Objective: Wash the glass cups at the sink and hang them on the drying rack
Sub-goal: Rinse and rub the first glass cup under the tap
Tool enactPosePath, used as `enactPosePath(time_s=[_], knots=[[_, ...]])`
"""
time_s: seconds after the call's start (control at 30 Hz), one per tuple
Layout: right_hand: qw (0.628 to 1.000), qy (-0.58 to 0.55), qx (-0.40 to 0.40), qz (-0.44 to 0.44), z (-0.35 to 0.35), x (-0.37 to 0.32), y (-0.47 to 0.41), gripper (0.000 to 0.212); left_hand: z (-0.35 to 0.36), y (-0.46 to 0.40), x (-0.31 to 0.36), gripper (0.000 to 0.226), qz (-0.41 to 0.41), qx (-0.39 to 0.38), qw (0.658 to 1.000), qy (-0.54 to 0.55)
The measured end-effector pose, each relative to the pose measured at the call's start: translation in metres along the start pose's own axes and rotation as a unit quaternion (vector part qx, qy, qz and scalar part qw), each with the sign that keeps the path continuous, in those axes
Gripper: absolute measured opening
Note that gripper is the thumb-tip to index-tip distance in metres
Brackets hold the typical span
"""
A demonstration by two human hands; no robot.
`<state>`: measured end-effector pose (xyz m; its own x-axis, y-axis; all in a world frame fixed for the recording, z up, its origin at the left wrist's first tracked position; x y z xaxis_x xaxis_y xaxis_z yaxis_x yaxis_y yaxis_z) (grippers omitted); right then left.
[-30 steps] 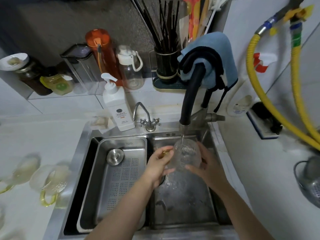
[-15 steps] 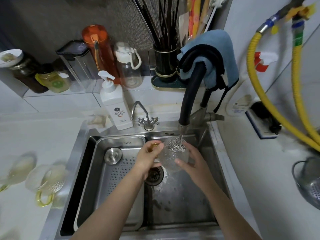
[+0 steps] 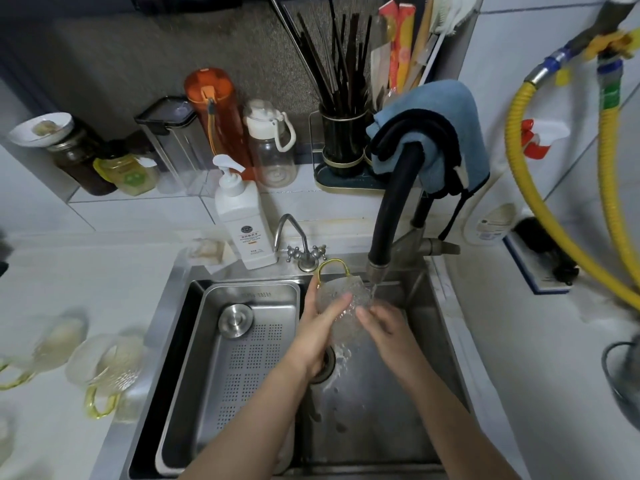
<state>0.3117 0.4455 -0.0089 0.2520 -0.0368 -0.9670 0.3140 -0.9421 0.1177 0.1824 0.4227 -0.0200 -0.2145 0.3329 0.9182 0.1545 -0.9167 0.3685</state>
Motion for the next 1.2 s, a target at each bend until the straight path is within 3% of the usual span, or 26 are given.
enactPosePath(time_s=[0.07, 0.2, 0.3, 0.37, 0.47, 0.57, 0.67, 0.73, 0.8, 0.9, 1.0, 1.1, 1.2], knots=[[1.000, -0.004, -0.029, -0.001, -0.005, -0.013, -0.010, 0.031, 0.001, -0.003, 0.011, 0.082, 0.013, 0.007, 0.999, -0.044], [0.989, -0.123, -0.052, 0.063, -0.003, -0.026, -0.028, 0.024, 0.012, -0.007, 0.015, 0.081, 0.030, 0.003, 0.997, -0.077], [0.986, -0.118, -0.101, 0.061, 0.000, -0.023, -0.027, 0.049, 0.011, -0.008, 0.012, 0.069, 0.017, 0.028, 0.998, -0.054], [0.985, -0.109, -0.129, 0.039, 0.001, -0.021, -0.022, 0.039, 0.006, -0.014, 0.012, 0.058, 0.003, 0.037, 0.999, -0.040], [0.988, -0.111, -0.108, 0.003, -0.003, -0.017, -0.019, 0.010, 0.007, -0.018, 0.005, 0.080, -0.030, 0.008, 0.999, -0.029], [0.986, -0.166, -0.004, 0.022, -0.012, -0.012, -0.022, 0.021, 0.021, -0.009, -0.005, 0.077, -0.015, -0.015, 0.999, -0.029], [0.977, -0.204, -0.038, 0.052, -0.005, -0.009, -0.019, 0.023, 0.023, -0.010, -0.010, 0.088, -0.021, 0.026, 0.999, 0.000], [0.983, -0.152, -0.095, 0.041, -0.002, -0.006, -0.013, 0.025, 0.019, -0.012, -0.004, 0.063, -0.049, 0.043, 0.997, 0.039], [0.991, -0.107, -0.081, 0.031, -0.008, -0.005, -0.012, 0.021, 0.022, -0.015, -0.006, 0.041, -0.066, 0.019, 0.997, 0.030], [0.982, -0.187, 0.004, 0.042, -0.020, -0.009, -0.014, 0.018, 0.031, -0.014, -0.012, 0.066, -0.044, 0.004, 0.999, 0.021], [0.976, -0.212, -0.026, 0.033, -0.019, -0.013, -0.012, 0.022, 0.031, -0.015, -0.012, 0.100, -0.039, 0.028, 0.998, 0.036], [0.981, -0.171, -0.091, 0.018, -0.015, -0.015, -0.005, 0.023, 0.027, -0.014, -0.007, 0.071, -0.037, 0.029, 0.998, 0.046], [0.982, -0.185, -0.035, 0.031, -0.022, -0.011, -0.007, 0.021, 0.029, -0.013, -0.007, 0.051, -0.015, -0.005, 0.999, 0.031]])
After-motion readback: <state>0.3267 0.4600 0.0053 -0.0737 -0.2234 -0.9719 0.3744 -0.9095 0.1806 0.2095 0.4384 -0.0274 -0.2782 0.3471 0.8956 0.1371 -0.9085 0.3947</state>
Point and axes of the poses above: each hand's wrist, its own y-axis away from the middle knuckle, its own z-axis out of the palm, x = y × z, the point moved 6 cm from there along -y, towards the middle knuckle, and after that the axes turned 8 degrees about -y, right-handed, at the moved point
